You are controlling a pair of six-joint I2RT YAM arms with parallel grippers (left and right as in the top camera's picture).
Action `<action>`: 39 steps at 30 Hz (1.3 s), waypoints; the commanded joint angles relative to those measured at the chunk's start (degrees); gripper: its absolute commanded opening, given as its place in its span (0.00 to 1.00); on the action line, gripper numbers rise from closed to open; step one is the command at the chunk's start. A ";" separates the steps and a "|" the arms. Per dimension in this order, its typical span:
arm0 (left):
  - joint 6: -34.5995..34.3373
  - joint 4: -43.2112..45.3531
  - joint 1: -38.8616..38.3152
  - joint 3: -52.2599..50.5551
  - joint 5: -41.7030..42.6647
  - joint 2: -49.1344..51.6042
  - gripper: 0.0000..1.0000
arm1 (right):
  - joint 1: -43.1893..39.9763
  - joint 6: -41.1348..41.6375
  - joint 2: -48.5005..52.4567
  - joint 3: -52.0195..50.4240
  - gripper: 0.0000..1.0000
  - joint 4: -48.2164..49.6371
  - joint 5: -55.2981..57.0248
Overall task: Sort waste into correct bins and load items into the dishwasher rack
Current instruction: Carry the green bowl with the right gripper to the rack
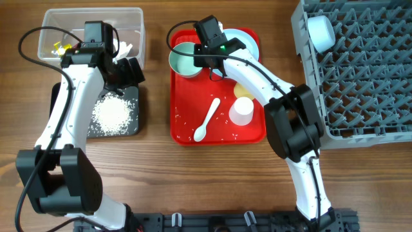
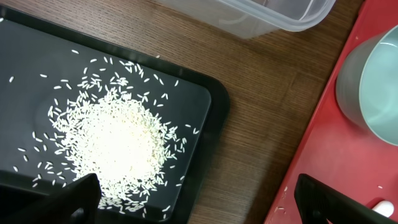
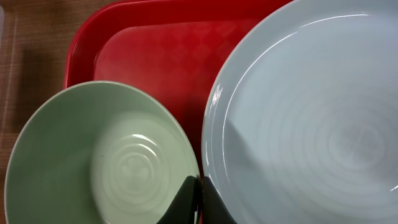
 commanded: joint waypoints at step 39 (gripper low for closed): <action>-0.92 0.13 0.15 -0.37 0.50 0.55 1.00 | -18.67 13.66 -22.08 -9.51 0.04 -50.82 73.57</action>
